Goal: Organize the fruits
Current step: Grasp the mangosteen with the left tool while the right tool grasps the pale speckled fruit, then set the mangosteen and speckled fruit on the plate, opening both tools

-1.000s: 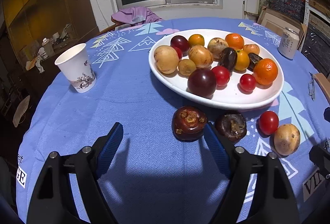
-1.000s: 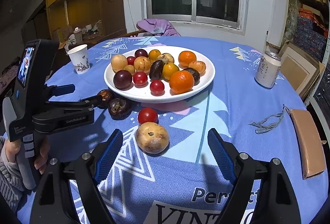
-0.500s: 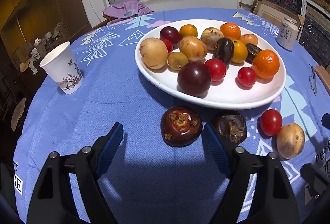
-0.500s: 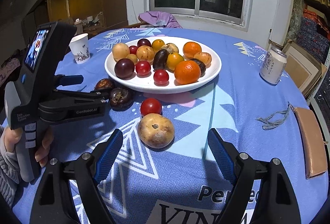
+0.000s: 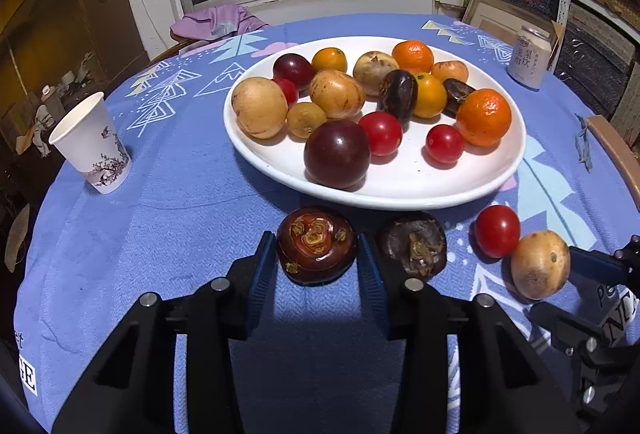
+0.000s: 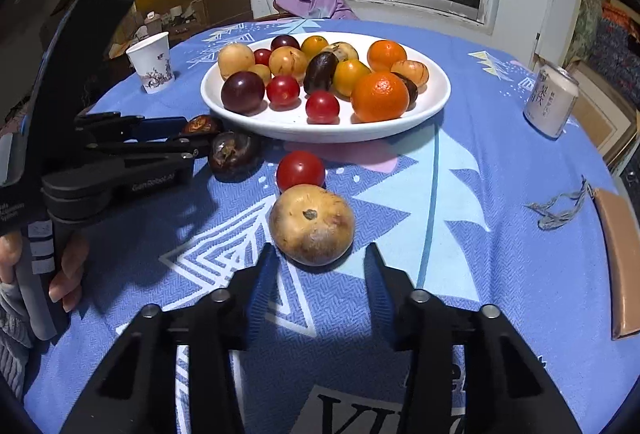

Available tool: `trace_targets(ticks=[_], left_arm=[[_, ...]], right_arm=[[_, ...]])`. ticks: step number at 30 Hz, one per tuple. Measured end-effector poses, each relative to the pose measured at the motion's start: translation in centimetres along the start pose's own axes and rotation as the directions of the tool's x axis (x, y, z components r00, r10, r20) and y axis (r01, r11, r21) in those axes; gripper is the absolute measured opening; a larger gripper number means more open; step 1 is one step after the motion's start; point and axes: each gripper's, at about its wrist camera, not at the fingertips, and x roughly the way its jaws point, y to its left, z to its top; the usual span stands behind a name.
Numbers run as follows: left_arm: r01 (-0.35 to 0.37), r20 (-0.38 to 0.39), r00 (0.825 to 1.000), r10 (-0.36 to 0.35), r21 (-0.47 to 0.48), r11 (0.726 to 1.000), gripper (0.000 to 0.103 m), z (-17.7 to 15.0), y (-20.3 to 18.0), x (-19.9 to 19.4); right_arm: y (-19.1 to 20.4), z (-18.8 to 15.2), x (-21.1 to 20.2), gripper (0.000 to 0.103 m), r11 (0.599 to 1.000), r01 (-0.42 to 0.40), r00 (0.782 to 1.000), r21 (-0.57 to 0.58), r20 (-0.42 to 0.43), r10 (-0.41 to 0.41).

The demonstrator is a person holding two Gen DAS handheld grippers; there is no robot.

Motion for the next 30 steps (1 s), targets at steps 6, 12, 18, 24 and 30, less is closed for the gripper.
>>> trace_targets(ticks=[6, 12, 18, 24, 30], left_arm=[[0.006, 0.02, 1.0, -0.006, -0.008, 1.0, 0.042, 0.0, 0.2, -0.4], [0.017, 0.035, 0.999, -0.016, -0.025, 1.0, 0.042, -0.2, 0.6, -0.9], [0.008, 0.056, 0.998, -0.005, -0.051, 0.999, 0.042, -0.2, 1.4, -1.9], [-0.019, 0.082, 0.996, 0.025, -0.073, 0.997, 0.042, -0.2, 2.1, -3.3], [-0.003, 0.102, 0.995, 0.012, -0.082, 0.997, 0.042, 2.6, 2.4, -3.9]], right_arm=[[0.4, 0.3, 0.4, 0.04, 1.0, -0.015, 1.0, -0.004, 0.0, 0.015], [0.4, 1.2, 1.2, 0.042, 1.0, -0.026, 1.0, 0.008, -0.011, 0.026], [0.2, 1.3, 1.2, 0.041, 0.999, -0.042, 0.999, 0.018, -0.005, 0.042], [0.2, 0.9, 0.1, 0.04, 0.997, -0.076, 0.997, 0.025, 0.013, 0.075], [-0.5, 3.8, -1.8, 0.04, 0.999, -0.025, 0.992, 0.033, 0.125, 0.021]])
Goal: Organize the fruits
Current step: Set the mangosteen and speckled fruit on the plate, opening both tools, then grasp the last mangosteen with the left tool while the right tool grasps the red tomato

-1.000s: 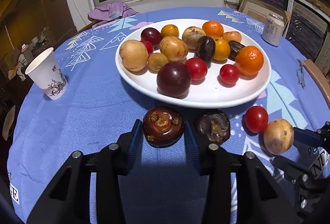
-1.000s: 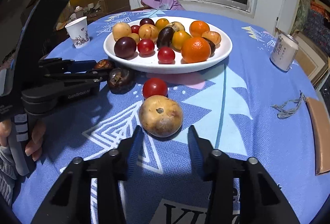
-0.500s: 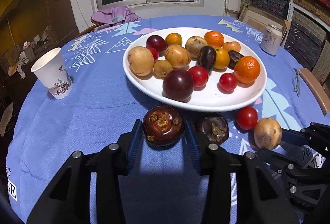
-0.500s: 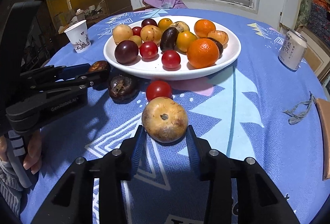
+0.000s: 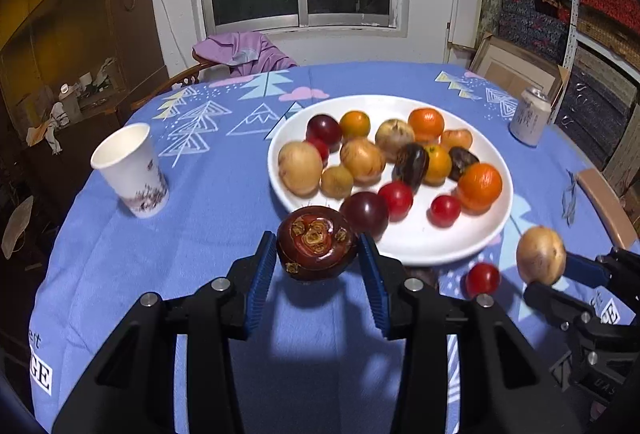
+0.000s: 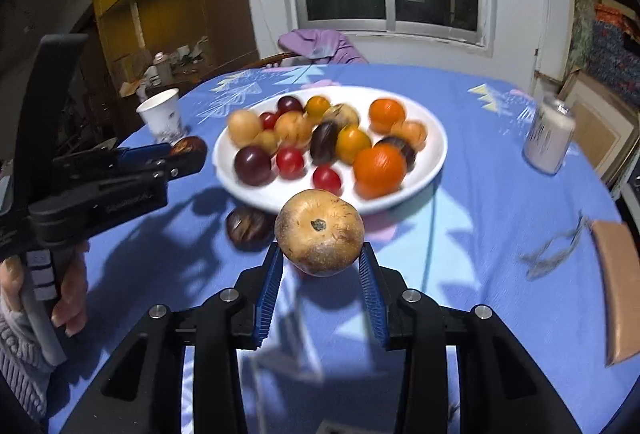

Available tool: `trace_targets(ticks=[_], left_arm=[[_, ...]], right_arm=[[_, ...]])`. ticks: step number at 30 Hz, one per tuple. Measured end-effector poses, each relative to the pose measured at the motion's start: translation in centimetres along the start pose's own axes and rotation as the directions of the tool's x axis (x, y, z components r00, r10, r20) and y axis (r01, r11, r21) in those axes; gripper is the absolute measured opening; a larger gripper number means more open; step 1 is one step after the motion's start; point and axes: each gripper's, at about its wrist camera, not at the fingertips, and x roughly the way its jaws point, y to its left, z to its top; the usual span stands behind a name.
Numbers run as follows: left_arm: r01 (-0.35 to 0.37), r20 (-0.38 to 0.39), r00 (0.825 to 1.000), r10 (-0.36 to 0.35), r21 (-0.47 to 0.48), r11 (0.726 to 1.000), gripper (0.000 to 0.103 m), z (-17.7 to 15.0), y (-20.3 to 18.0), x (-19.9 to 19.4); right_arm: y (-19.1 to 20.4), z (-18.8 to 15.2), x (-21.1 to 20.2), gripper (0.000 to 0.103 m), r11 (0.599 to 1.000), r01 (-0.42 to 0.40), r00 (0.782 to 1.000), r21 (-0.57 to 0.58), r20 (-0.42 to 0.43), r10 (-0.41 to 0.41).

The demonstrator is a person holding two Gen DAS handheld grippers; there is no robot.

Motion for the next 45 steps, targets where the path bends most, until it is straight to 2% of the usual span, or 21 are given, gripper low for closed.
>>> trace_targets(ticks=[7, 12, 15, 20, 29, 32, 34, 36, 37, 41, 45], left_arm=[[-0.012, -0.028, 1.0, 0.011, -0.013, 1.0, 0.042, 3.9, -0.5, 3.6], [-0.002, -0.06, 0.998, 0.001, -0.028, 1.0, 0.042, 4.7, -0.5, 6.4], [0.006, -0.068, 0.998, -0.008, -0.032, 0.999, 0.044, 4.5, -0.8, 7.2], [-0.007, -0.057, 0.998, 0.003, -0.059, 0.998, 0.053, 4.1, -0.3, 6.5], [-0.019, -0.033, 0.999, 0.016, -0.111, 0.994, 0.053, 2.0, 1.4, 3.0], [-0.019, -0.021, 1.0, 0.017, -0.092, 0.996, 0.053, 1.0, 1.0, 1.7], [-0.015, -0.013, 1.0, 0.014, -0.066, 0.998, 0.054, 0.1, 0.4, 0.7], [-0.022, -0.006, 1.0, 0.022, -0.044, 0.999, 0.065, -0.7, -0.2, 0.0], [-0.03, -0.002, 1.0, 0.03, -0.031, 0.999, 0.067, -1.3, -0.7, -0.2], [-0.041, -0.014, 0.999, 0.041, 0.042, 0.998, 0.068, -2.8, -3.0, -0.3], [-0.074, -0.009, 0.997, 0.076, 0.114, 0.991, 0.068, -3.4, -5.0, 0.4]], right_arm=[[-1.3, 4.3, 4.0, 0.04, 0.999, 0.039, 0.999, 0.019, -0.024, -0.039], [-1.1, 4.7, 5.4, 0.041, 0.999, 0.029, 1.0, -0.014, -0.008, -0.029], [-0.8, 4.6, 5.5, 0.046, 0.999, 0.036, 0.999, -0.039, -0.008, -0.036], [-0.9, 4.3, 5.1, 0.056, 0.999, 0.038, 0.999, -0.028, 0.0, -0.038], [-1.9, 2.8, 1.8, 0.057, 0.999, -0.006, 0.999, 0.042, 0.036, 0.005], [-2.3, 1.6, 0.6, 0.058, 0.998, -0.015, 0.999, 0.064, 0.043, 0.012], [-2.6, 0.3, -0.2, 0.063, 0.997, -0.012, 0.999, 0.078, 0.041, 0.009], [-2.6, -0.6, -0.7, 0.065, 0.997, 0.001, 0.999, 0.079, 0.035, -0.004], [-2.5, -1.0, -0.8, 0.067, 0.997, 0.009, 0.999, 0.078, 0.031, -0.011], [-1.8, -1.4, -1.0, 0.072, 0.998, 0.019, 0.999, 0.053, 0.033, -0.02], [-1.2, -1.5, -0.9, 0.072, 1.0, 0.022, 1.0, 0.019, 0.022, -0.022]])
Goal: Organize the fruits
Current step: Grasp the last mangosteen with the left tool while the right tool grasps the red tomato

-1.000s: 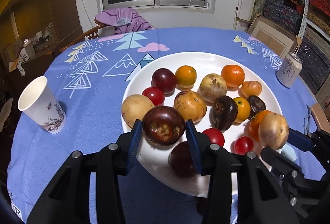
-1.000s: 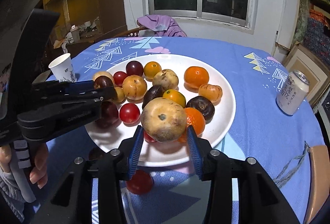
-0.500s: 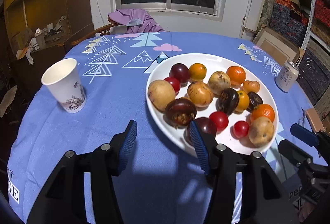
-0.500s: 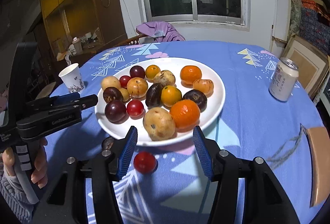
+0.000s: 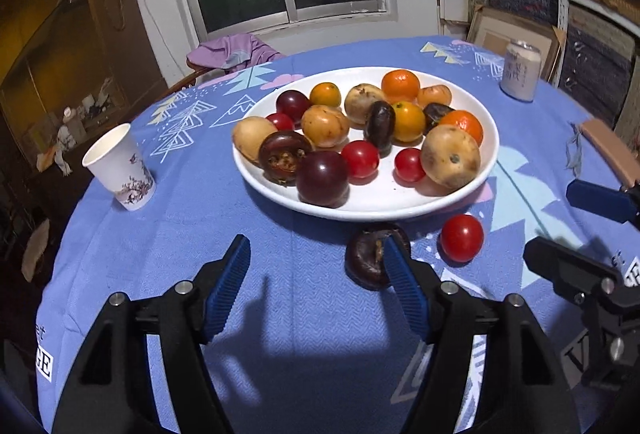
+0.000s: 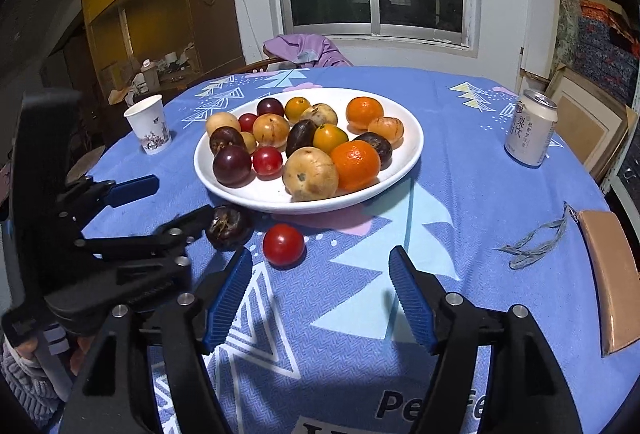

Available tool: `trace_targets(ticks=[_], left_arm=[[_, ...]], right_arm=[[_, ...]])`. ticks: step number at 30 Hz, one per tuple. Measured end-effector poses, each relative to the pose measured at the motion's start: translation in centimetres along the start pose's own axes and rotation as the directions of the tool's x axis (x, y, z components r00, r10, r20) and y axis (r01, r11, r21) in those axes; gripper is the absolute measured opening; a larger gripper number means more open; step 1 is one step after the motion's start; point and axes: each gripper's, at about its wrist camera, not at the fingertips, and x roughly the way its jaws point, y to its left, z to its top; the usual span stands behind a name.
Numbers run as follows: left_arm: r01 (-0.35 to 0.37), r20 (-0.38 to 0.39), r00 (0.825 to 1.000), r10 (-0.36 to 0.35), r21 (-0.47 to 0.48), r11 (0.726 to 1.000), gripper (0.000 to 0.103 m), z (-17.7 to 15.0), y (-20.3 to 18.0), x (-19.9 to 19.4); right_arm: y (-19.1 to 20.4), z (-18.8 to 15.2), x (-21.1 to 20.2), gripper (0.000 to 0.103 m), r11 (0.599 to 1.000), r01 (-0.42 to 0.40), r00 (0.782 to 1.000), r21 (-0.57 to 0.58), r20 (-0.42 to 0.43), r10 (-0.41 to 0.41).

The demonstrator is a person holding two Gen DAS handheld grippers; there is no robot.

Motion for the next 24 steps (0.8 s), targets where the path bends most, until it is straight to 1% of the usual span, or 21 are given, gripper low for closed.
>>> trace_targets(ticks=[3, 10, 14, 24], left_arm=[[0.015, -0.025, 1.0, -0.015, 0.007, 1.0, 0.069, -0.1, -0.4, 0.8], [0.053, -0.022, 0.998, -0.052, 0.028, 0.998, 0.07, 0.0, -1.1, 1.2], [0.068, -0.028, 0.997, -0.067, 0.035, 0.997, 0.07, 0.1, -1.3, 1.5], [0.102, -0.063, 0.993, -0.1, 0.034, 0.994, 0.07, 0.4, -1.6, 2.6]], right_arm=[[0.0, 0.0, 0.1, 0.074, 1.0, -0.004, 1.0, -0.001, -0.006, 0.004], [0.3, 0.0, 0.4, 0.074, 1.0, 0.002, 1.0, -0.011, -0.019, -0.002], [0.0, 0.0, 0.5, 0.074, 1.0, -0.001, 1.0, 0.003, -0.022, 0.001], [-0.3, 0.0, 0.6, 0.074, 1.0, 0.001, 1.0, 0.011, -0.03, -0.001]])
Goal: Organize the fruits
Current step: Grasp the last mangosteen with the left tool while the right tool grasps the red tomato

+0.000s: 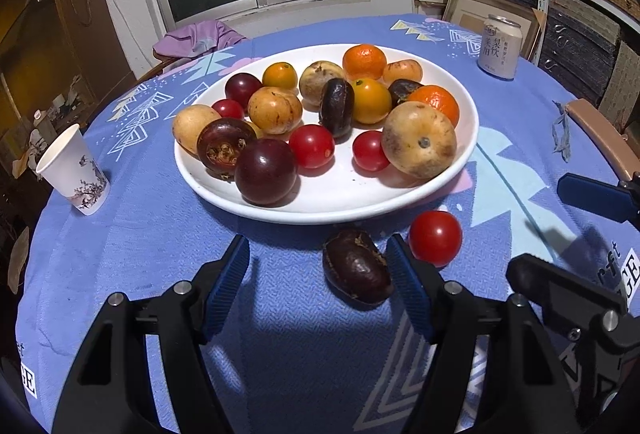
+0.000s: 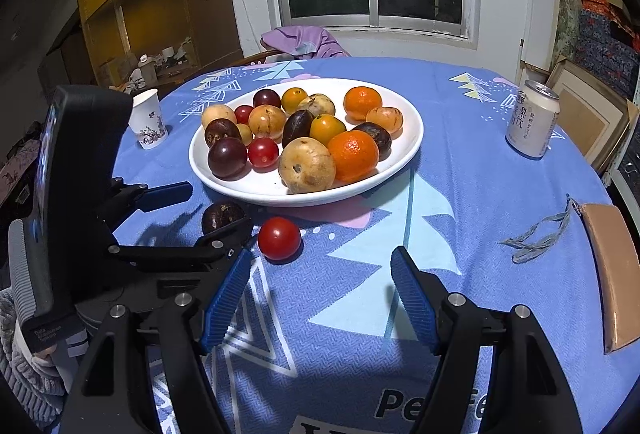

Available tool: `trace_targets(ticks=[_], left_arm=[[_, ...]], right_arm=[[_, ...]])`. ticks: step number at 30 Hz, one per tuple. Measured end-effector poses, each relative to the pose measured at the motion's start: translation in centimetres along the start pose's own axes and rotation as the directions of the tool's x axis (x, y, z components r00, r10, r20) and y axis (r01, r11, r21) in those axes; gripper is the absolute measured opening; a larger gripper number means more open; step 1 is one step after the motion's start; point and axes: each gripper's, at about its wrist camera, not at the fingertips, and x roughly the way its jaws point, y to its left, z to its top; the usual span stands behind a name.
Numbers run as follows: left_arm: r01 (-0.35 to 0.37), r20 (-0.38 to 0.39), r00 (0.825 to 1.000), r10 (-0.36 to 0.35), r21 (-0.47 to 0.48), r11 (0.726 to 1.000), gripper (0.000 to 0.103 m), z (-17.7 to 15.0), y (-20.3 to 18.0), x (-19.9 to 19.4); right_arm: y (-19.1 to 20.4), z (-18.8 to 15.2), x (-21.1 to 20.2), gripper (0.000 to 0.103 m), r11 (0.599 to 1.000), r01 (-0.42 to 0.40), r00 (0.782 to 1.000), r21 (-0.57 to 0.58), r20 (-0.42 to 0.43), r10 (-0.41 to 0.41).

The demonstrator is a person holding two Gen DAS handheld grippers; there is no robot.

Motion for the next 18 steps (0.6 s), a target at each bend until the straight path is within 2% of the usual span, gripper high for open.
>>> trace_targets(ticks=[2, 9, 13, 16, 18], left_arm=[[0.012, -0.002, 1.0, -0.012, 0.0, 1.0, 0.068, 0.0, 0.03, 0.07], [0.127, -0.041, 0.991, -0.126, 0.029, 0.991, 0.038, -0.1, -0.64, 0.79], [0.16, -0.05, 0.986, -0.159, 0.018, 0.987, 0.038, -0.18, -0.57, 0.93], [0.179, -0.047, 0.983, -0.178, 0.001, 0.984, 0.034, -0.29, -0.25, 0.88], [0.163, -0.033, 0.986, -0.163, -0.009, 0.987, 0.033, -0.49, 0.12, 0.44]], right_arm=[[-0.01, 0.0, 0.01, 0.074, 1.0, -0.001, 1.0, 0.0, 0.0, 0.001], [-0.29, 0.1, -0.16, 0.074, 1.0, -0.002, 1.0, 0.01, 0.002, 0.002], [-0.31, 0.12, -0.23, 0.074, 1.0, -0.005, 1.0, 0.009, 0.003, 0.004], [-0.35, 0.07, -0.24, 0.074, 1.0, -0.006, 1.0, 0.006, 0.001, 0.006], [-0.31, 0.01, -0.17, 0.074, 1.0, -0.011, 1.0, 0.005, 0.001, 0.011]])
